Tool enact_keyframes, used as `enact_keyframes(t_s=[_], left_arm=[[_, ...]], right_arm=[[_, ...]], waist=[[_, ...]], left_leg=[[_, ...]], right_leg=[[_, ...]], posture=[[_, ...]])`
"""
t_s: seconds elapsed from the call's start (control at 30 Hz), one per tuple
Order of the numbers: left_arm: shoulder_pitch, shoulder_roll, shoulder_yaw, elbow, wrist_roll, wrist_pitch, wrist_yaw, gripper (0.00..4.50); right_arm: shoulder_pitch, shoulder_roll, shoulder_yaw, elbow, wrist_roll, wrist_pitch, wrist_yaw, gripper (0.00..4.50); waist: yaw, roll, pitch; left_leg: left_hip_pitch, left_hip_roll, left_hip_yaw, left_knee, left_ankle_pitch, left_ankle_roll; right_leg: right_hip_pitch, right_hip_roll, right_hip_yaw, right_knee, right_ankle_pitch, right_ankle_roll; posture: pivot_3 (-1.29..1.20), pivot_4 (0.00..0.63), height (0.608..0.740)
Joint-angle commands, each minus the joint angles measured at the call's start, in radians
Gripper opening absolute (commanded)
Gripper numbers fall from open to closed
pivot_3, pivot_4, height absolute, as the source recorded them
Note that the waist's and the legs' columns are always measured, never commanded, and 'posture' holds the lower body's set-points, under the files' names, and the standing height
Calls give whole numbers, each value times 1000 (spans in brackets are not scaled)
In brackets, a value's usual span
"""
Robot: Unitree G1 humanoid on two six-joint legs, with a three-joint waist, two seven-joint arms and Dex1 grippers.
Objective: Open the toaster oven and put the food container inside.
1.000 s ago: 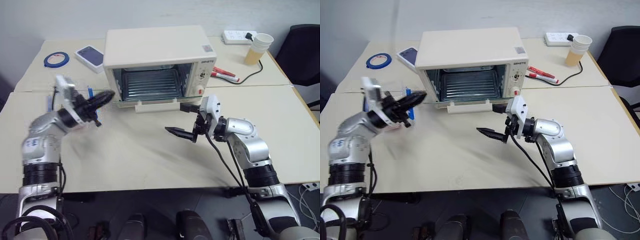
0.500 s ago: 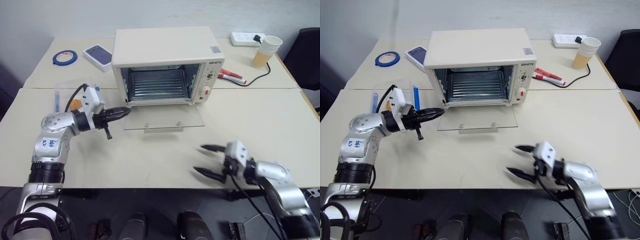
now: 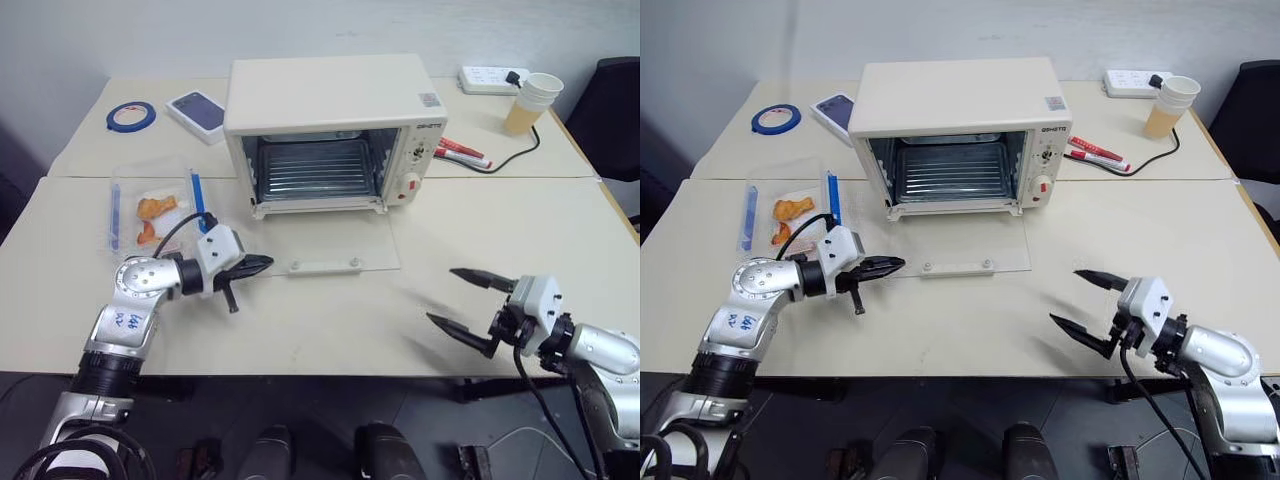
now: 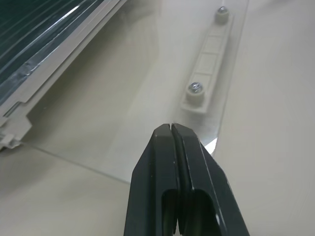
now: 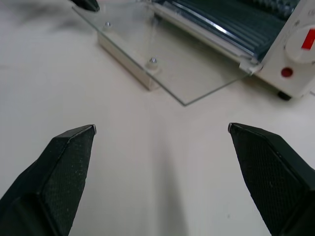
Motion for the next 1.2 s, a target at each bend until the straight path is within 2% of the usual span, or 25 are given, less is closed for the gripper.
enact_keyframes(t_s=[0.03, 0.1, 0.17, 0.37, 0.4, 0.43, 0.5, 0.6, 0.73, 0.87, 1.0, 1.07, 1.2], left_arm=[[59, -5, 126, -145, -171, 86, -8, 742], [114, -9, 238, -207, -273, 120, 15, 1325], [192, 7, 366, -239, -333, 159, 54, 1684], [523, 22, 712, -284, -393, 190, 97, 2999], [585, 11, 766, -282, -399, 190, 103, 3342], [622, 4, 796, -284, -407, 191, 109, 3391], [707, -22, 855, -272, -413, 180, 113, 3900], [825, -88, 946, -254, -422, 144, 130, 4419], [855, -113, 937, -349, -440, 190, 198, 4419], [801, -107, 909, -508, -541, 447, 469, 4419], [670, -133, 886, -656, -833, 684, 856, 4419], [582, -162, 827, -693, -1021, 727, 1176, 4419], [404, -220, 685, -689, -1313, 630, 1717, 4419]], right_arm=[[-71, 18, 26, -35, 92, 65, 8, 4500], [-126, 28, 61, -32, 87, 60, 19, 4500], [-177, 44, 96, -31, 88, 66, 26, 4500], [-287, 114, 172, -23, 99, 66, 35, 4500], [-298, 126, 185, -23, 102, 67, 39, 4500], [-304, 134, 190, -24, 103, 68, 42, 4500], [-312, 148, 205, -26, 106, 64, 48, 4500], [-325, 168, 229, -19, 82, 16, 77, 4500], [-330, 157, 224, 4, 77, 4, 91, 4500], [-325, 121, 201, -3, 98, 30, 115, 4500], [-315, 72, 179, -31, 134, 58, 150, 4500], [-311, 52, 172, -39, 148, 72, 163, 4500], [-304, 41, 168, -24, 141, 65, 179, 4500]], waist=[[-1, 0, 0], [-3, 0, 0], [-6, 0, 0], [-20, 0, 0], [-21, 0, 0], [-21, 0, 0], [-18, -1, 0], [-10, -1, 0], [13, -2, 0], [24, -2, 0], [23, -2, 0], [23, -2, 0], [17, -3, 0]], left_leg=[[0, 0, 0, 0, 0, 0], [0, 1, 0, 0, 0, 0], [0, 2, -1, 0, 0, 0], [0, 2, -2, -2, -1, -1], [0, 2, -2, -2, -1, -1], [0, 2, -2, -2, -1, -1], [0, 2, -2, -2, -1, -1], [0, 1, -3, -2, -1, 0], [0, 1, -3, -1, -2, 0], [0, 1, -4, 0, -2, 1], [0, 1, -4, -1, -2, 1], [0, 1, -3, -1, -2, 0], [0, 2, -2, 0, -2, 0]], right_leg=[[0, 0, 0, 0, 0, 0], [0, -1, 2, -1, 0, 0], [0, -1, 3, -1, 0, 0], [0, -1, 4, -3, 0, 0], [0, -2, 4, -4, 0, 0], [0, -2, 4, -4, 0, 0], [0, -2, 4, -5, 0, 0], [1, -3, 4, -5, 0, -1], [2, -3, 3, -6, 0, -1], [3, -3, 4, -6, 1, -2], [2, -3, 5, -5, 1, -2], [1, -2, 5, -4, 1, -2], [1, 0, 6, -3, 1, -1]], posture=[[0, 150, 740], [0, 150, 740], [0, 150, 740], [0, 150, 740], [0, 150, 740], [0, 150, 740], [0, 150, 740], [0, 150, 740], [0, 150, 740], [0, 150, 740], [0, 150, 740], [0, 150, 740], [0, 150, 740]])
